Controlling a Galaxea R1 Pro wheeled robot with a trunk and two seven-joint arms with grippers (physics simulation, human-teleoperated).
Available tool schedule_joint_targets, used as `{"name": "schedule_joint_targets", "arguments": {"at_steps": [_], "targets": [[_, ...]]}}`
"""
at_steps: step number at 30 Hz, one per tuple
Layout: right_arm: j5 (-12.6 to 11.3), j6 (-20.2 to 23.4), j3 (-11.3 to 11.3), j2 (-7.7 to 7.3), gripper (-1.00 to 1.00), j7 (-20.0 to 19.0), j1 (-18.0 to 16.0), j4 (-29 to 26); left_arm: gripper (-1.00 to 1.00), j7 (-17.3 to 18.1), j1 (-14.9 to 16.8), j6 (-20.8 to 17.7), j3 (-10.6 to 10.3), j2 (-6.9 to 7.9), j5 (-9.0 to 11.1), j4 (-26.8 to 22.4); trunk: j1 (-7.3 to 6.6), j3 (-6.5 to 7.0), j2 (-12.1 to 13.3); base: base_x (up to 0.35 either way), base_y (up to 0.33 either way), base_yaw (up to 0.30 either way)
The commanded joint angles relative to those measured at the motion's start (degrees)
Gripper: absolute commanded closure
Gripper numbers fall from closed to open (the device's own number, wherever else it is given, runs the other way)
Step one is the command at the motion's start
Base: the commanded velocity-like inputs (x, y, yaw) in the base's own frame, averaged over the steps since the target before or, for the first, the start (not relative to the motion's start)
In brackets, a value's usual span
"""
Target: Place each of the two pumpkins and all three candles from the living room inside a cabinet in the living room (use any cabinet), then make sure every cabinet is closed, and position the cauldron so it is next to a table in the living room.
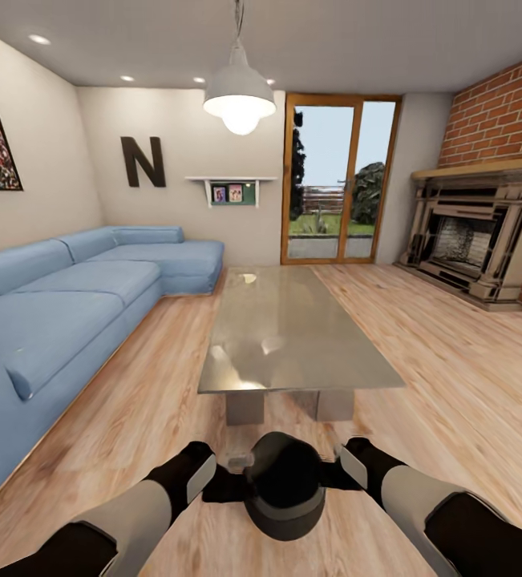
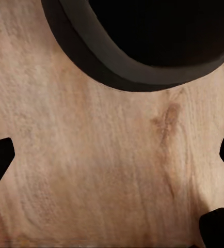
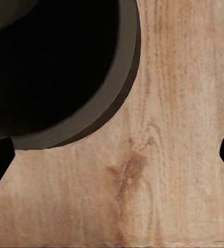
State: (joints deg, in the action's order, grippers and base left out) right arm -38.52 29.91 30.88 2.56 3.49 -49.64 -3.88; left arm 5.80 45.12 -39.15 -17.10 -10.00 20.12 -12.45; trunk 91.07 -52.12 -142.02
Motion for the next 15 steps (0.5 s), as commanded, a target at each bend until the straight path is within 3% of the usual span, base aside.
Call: {"name": "schedule_joint_targets", "arguments": {"at_steps": [1, 7, 12, 15], "targets": [[-0.6, 0.3, 0.4, -0.05, -1.00, 0.3, 0.0, 0.0, -1.00, 0.0, 0.0, -0.2, -0.1, 0.00, 0.1, 0.2, -0.27, 0.11, 0.4, -0.309, 0.000, 0.016], [-0.5, 0.3, 0.4, -0.65, -1.00, 0.2, 0.0, 2.6, -1.00, 0.1, 0.0, 0.0, 0.0, 0.89, 0.1, 2.1, -1.59, 0.84, 2.8, -0.309, 0.000, 0.056], [-0.6, 0.0, 0.4, -3.29, -1.00, -0.4, 0.9, 5.3, -1.00, 0.1, 0.0, 0.4, -0.1, 1.60, 0.1, 4.5, -2.69, 1.31, 4.8, -0.172, 0.000, 0.011], [-0.6, -0.2, 0.5, -5.04, -1.00, -1.7, 3.1, 5.7, -1.00, 0.3, 0.0, 0.8, -0.1, 2.25, 0.1, 6.2, -3.35, 1.60, 6.0, -0.054, 0.000, -0.105]]}}
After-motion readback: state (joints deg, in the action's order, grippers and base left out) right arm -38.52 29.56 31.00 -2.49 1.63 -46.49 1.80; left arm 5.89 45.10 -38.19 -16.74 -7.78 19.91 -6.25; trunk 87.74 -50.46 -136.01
